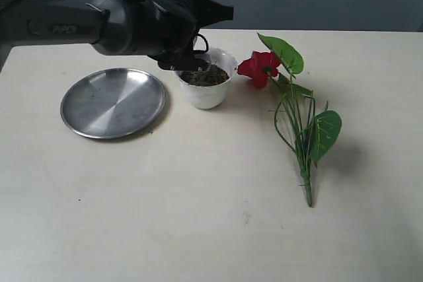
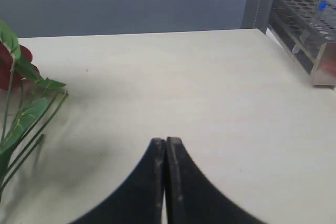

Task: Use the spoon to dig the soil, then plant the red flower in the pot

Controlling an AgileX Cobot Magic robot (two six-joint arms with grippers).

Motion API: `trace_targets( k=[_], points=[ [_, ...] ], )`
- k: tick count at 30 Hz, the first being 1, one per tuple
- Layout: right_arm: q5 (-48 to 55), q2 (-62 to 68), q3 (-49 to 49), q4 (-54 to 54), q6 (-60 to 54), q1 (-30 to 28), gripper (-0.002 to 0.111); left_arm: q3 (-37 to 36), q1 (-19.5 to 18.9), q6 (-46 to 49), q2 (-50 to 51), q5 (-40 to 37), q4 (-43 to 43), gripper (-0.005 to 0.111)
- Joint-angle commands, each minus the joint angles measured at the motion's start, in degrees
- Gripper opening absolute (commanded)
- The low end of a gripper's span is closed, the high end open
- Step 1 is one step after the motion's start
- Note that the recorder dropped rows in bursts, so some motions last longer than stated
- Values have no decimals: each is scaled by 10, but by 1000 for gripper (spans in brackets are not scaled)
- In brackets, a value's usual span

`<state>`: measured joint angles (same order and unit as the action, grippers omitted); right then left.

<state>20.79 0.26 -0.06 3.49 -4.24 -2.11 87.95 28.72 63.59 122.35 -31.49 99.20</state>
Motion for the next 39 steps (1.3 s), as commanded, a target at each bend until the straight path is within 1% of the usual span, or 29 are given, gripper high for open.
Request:
trace_targets(
  k=[1, 6, 9, 11, 16, 21, 39],
  points=[
    [-1, -3, 1, 0, -1, 1, 0, 18, 11, -12, 14, -13, 7, 0],
    [-1, -3, 1, 0, -1, 1, 0, 20, 34, -36, 23, -19, 7, 0],
    [-1, -3, 1, 0, -1, 1, 0, 21, 40, -52, 24, -20, 7, 0],
    [-1, -3, 1, 0, -1, 1, 0, 21, 46, -54, 28, -35, 7, 0],
    [-1, -3, 1, 0, -1, 1, 0, 21, 47, -59, 51, -71, 7, 0],
    [-1, -3, 1, 0, -1, 1, 0, 21, 48, -61, 53, -58, 7, 0],
    [-1, -3, 1, 0, -1, 1, 0, 17, 48, -82, 73, -69, 7, 0]
  ],
)
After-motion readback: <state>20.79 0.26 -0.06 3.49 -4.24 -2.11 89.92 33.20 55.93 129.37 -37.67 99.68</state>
